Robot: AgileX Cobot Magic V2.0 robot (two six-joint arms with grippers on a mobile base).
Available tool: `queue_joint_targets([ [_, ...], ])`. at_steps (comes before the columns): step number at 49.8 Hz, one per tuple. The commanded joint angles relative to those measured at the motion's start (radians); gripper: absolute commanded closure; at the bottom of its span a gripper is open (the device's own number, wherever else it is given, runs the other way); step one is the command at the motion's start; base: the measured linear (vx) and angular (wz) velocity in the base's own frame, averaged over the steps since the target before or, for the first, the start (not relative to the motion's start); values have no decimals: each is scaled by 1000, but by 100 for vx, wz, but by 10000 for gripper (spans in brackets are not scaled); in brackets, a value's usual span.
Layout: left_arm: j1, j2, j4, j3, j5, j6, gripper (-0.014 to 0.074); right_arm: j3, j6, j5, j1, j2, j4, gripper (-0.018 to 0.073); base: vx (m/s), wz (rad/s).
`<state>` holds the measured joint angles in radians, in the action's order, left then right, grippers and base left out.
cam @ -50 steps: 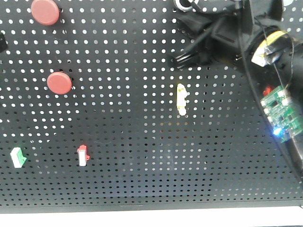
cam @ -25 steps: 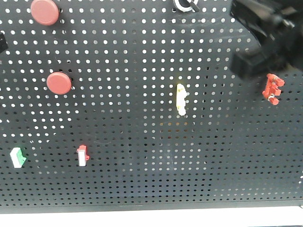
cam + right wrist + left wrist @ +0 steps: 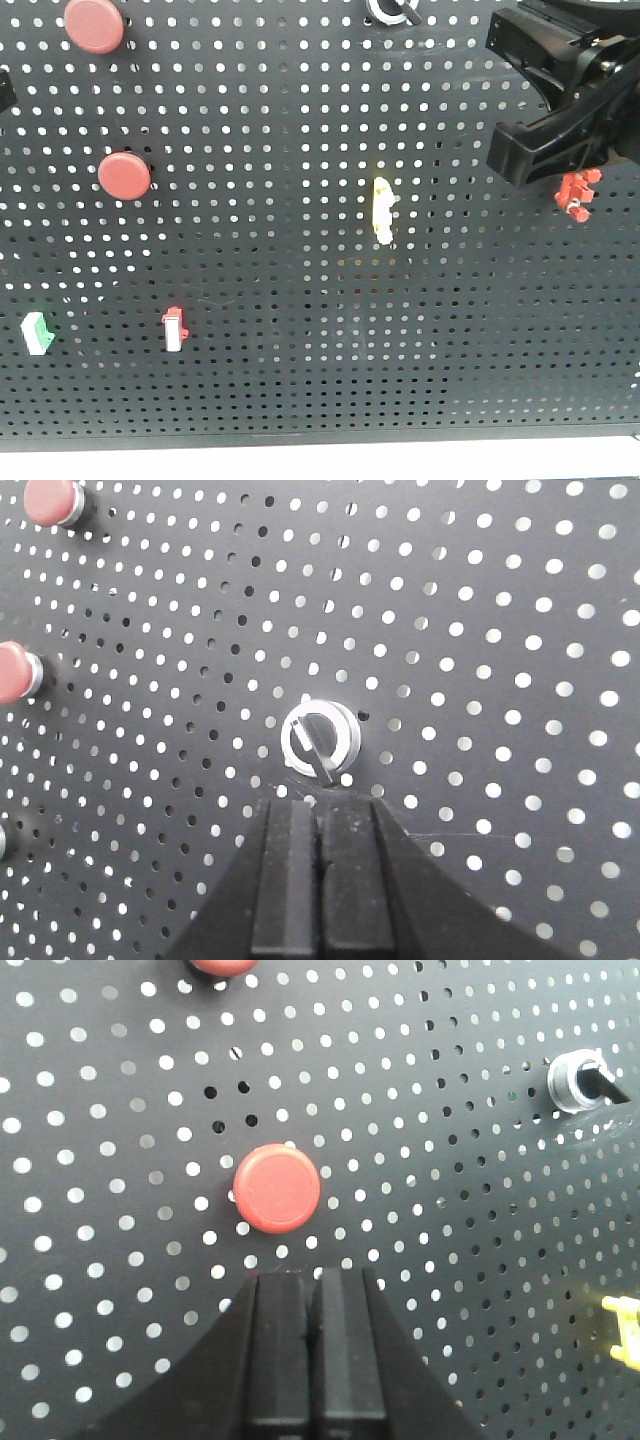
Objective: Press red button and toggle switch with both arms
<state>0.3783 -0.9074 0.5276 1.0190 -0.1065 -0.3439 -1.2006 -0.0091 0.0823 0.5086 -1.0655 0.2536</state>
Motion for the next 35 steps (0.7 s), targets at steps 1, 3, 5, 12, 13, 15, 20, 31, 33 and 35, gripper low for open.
queue_joint_targets([
  [1, 7, 8, -11, 26, -65, -8, 595, -28, -9, 79, -3, 18, 3, 559, 0, 0],
  [3, 5, 9, -21, 15, -64, 6, 595, -28, -9, 79, -3, 18, 3, 559, 0, 0],
  [5, -3, 26, -61, -2, -58, 34, 595, -28, -9, 79, -3, 18, 3, 559, 0, 0],
  [12, -77, 158, -338, -166, 2, 254, 595, -28, -9, 82, -3, 18, 3, 559, 0, 0],
  [13, -94, 186, -370, -201, 6, 284, 595, -28, -9, 83, -3, 18, 3, 559, 0, 0],
  [15, -131, 243, -407, -276, 6, 379, 595, -28, -9, 83, -3, 18, 3, 559, 0, 0],
  [20, -214, 379, -459, -438, 5, 526, 595, -28, -9, 83, -3, 18, 3, 559, 0, 0],
  [31, -335, 697, -554, -776, 19, 535, 595, -28, -9, 83, -3, 18, 3, 559, 0, 0],
  [33, -347, 747, -547, -829, 31, 535, 595, -28, -9, 83, -3, 18, 3, 559, 0, 0],
  [35, -357, 786, -547, -872, 41, 535, 595, -28, -9, 83, -3, 18, 3, 559, 0, 0],
])
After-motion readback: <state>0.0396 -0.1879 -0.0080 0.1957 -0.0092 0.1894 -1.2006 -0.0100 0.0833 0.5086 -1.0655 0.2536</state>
